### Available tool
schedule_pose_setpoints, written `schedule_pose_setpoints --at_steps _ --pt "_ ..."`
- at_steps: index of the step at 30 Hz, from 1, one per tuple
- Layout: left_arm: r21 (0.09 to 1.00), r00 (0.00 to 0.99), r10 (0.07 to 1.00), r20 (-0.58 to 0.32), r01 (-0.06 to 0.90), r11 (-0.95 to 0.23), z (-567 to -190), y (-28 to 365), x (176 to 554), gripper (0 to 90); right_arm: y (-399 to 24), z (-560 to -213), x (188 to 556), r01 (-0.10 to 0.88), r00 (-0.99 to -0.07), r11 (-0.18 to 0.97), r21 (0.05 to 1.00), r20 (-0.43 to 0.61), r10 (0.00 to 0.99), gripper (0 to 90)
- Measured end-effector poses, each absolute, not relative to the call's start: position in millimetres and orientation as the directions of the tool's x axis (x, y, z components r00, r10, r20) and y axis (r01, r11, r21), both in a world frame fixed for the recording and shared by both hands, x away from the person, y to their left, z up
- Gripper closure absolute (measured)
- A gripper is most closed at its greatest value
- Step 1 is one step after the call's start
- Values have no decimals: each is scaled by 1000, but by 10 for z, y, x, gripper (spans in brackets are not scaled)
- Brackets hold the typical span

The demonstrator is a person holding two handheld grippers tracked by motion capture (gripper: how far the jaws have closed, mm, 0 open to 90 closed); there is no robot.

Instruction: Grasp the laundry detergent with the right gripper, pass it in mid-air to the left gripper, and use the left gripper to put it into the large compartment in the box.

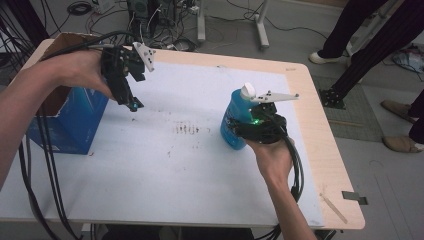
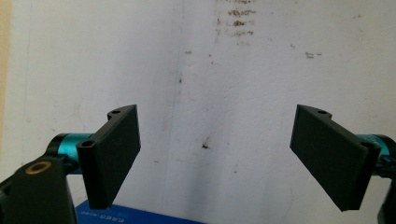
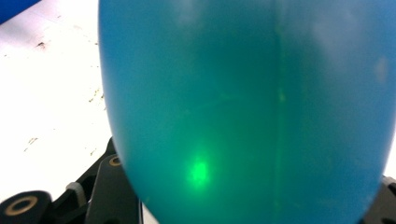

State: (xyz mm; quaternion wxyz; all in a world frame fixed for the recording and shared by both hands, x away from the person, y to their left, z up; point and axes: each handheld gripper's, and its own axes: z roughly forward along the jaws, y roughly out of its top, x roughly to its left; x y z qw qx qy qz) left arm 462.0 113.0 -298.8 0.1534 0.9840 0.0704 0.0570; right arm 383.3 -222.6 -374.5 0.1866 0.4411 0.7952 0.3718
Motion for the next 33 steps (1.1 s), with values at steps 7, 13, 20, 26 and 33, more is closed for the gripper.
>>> schedule_pose_setpoints --at_steps 7,13,20,26,33 --pt "321 985 136 110 95 -942 -2871 1055 4581 161 -2249 -3703 3859 543 -594 367 756 37 804 472" --pt "329 987 93 134 44 -943 -2677 920 4531 160 -2224 -3530 3888 480 -707 448 754 30 707 470" --pt "347 990 26 138 -24 -937 -2478 686 4427 160 -2085 -3296 3918 344 -845 574 743 -21 534 468" --pt "400 996 -13 88 -48 -915 -2366 536 4355 161 -1908 -3156 3905 214 -928 638 739 -51 370 469" --pt "410 997 -51 58 -71 -909 -2302 366 4254 161 -1712 -3093 3944 132 -972 669 732 -37 232 469"
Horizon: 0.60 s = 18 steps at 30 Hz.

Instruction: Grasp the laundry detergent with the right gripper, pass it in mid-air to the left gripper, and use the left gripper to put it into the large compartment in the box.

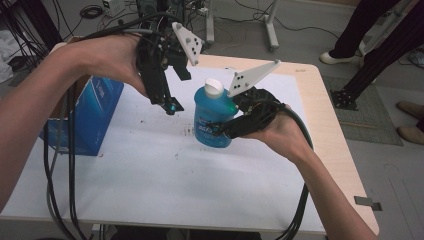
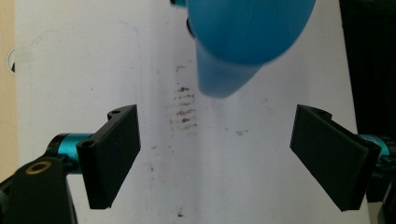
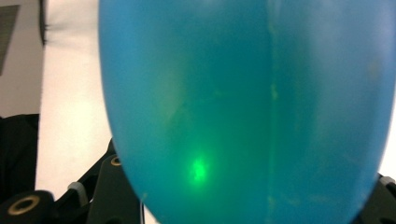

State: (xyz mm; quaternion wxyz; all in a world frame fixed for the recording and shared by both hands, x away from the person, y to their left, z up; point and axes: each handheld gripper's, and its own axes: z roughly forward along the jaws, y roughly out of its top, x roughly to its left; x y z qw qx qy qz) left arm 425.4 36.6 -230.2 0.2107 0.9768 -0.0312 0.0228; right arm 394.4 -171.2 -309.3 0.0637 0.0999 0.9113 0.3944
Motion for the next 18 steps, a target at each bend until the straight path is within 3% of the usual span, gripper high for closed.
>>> schedule_pose_setpoints --at_steps 18 --pt "416 996 -92 15 -90 -905 -2355 106 4178 160 -1507 -3204 4040 82 -994 685 724 8 111 468"
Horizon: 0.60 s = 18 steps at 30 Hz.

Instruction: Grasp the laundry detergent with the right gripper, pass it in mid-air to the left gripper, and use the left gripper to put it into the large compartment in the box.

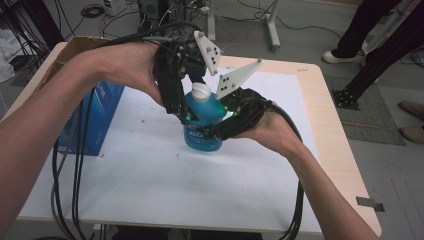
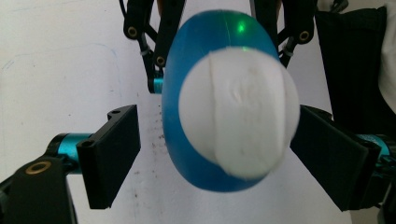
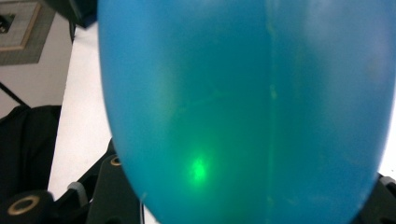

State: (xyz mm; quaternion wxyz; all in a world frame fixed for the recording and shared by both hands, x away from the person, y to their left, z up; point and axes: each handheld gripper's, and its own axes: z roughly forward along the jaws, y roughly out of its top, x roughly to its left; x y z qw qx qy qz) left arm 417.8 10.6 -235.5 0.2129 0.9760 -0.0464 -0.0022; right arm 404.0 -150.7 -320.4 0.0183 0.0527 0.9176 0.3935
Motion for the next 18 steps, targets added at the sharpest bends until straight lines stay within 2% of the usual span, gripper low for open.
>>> schedule_pose_setpoints --at_steps 18 --pt "400 996 -88 20 -89 -912 -2433 15 4156 164 -1456 -3206 4055 72 -996 684 726 11 94 467"
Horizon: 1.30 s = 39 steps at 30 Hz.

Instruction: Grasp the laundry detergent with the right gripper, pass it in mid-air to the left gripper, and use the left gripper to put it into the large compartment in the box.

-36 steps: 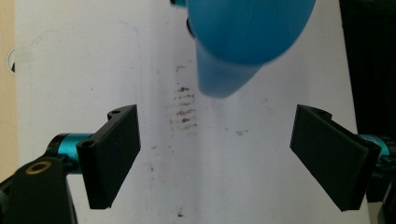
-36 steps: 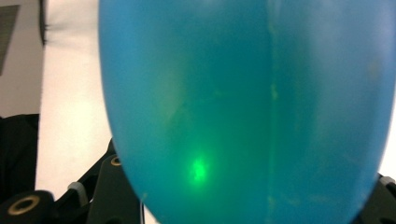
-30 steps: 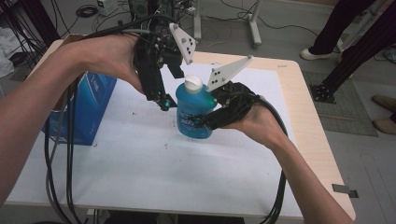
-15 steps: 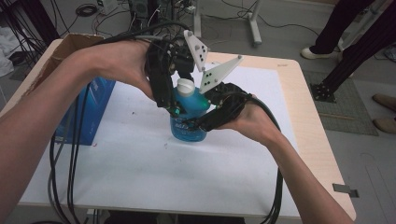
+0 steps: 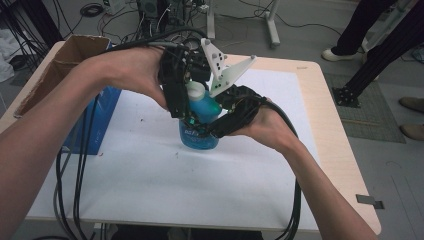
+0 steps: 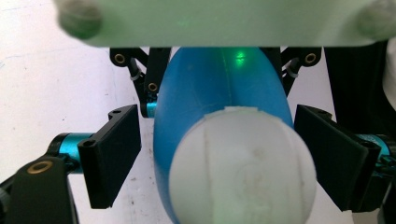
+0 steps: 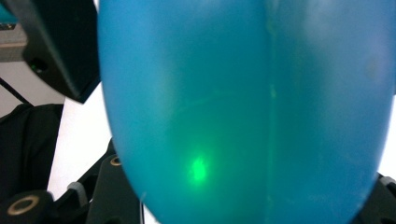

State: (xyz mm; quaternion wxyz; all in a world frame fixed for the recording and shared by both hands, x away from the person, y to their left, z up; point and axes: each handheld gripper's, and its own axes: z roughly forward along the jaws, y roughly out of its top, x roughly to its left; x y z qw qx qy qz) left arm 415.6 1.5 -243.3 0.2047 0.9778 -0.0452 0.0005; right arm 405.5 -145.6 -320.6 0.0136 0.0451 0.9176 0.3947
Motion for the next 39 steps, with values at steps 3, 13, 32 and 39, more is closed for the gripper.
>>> schedule_pose_setpoints --at_steps 3,13,32,39 --pt "396 996 -85 20 -87 -914 -2436 21 4154 179 -1454 -3208 4053 74 -995 684 726 9 97 467" --pt "380 996 -80 35 -87 -921 -2432 39 4161 213 -1438 -3220 4054 75 -995 689 721 11 97 467" --pt "363 994 -101 38 -108 -926 -2436 18 4138 275 -1421 -3231 4061 73 -996 695 715 12 92 465" --pt "361 994 -102 33 -107 -926 -2433 21 4142 289 -1420 -3236 4061 73 -995 698 712 8 96 465"
